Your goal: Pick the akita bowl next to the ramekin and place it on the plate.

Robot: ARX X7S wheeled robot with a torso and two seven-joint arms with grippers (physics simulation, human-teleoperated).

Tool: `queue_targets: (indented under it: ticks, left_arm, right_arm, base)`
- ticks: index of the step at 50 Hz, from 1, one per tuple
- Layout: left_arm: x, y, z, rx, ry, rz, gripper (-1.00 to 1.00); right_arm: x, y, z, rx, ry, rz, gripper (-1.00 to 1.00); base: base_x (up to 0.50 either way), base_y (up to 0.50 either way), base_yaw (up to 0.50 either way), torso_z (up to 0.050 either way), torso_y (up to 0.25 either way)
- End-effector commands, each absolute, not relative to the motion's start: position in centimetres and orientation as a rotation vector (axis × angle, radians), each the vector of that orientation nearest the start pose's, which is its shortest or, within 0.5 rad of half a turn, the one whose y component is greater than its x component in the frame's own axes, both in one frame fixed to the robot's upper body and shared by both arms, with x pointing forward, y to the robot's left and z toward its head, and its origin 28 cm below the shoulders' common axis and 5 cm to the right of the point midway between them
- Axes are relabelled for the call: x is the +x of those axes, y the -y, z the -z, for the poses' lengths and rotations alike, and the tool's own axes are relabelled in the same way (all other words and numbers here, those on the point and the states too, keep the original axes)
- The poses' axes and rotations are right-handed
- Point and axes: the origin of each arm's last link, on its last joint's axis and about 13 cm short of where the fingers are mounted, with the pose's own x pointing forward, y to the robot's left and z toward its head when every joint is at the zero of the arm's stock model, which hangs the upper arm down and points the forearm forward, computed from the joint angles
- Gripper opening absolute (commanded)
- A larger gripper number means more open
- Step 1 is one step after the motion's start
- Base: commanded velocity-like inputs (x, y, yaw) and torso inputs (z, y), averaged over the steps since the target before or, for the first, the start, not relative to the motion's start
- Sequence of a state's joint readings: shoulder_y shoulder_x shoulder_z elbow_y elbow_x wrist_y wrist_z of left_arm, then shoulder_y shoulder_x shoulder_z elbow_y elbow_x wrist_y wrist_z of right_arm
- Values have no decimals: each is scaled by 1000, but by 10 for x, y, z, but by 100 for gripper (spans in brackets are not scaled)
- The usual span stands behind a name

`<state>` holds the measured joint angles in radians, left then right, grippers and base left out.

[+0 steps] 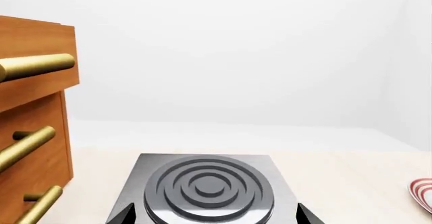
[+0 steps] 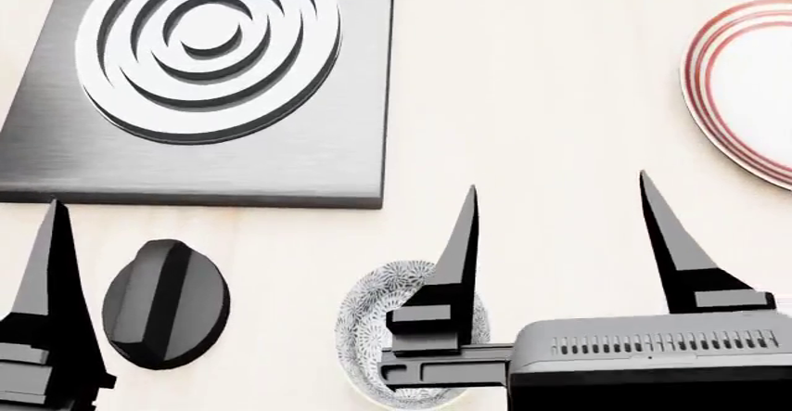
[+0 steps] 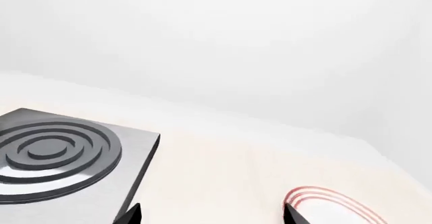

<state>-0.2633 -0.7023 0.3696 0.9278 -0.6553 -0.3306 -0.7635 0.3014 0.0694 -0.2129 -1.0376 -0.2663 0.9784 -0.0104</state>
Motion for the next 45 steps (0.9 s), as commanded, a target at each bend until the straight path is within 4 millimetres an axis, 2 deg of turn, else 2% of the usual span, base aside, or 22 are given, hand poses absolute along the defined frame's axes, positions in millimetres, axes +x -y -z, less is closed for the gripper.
queue_targets:
  ticks: [1,20,31,45]
  left_arm:
    - [167,-207,-190,-42,436,93,100]
    - [166,-207,-189,-34,437,96,100]
    - [167,-207,-188,-32,436,96,100]
    - [169,-207,-186,-31,431,96,100]
  right_arm:
    - [185,88,-201,-180,259,-28,100]
    - [189,85,-192,-68,54,-104,100]
    - [185,85,-190,19,-16,-146,100]
    - [194,88,-178,57,-77,-141,100]
  base:
    - [0,0,0,0,0]
    - [0,0,0,0,0]
    - [0,0,0,0,0]
    - [0,0,0,0,0]
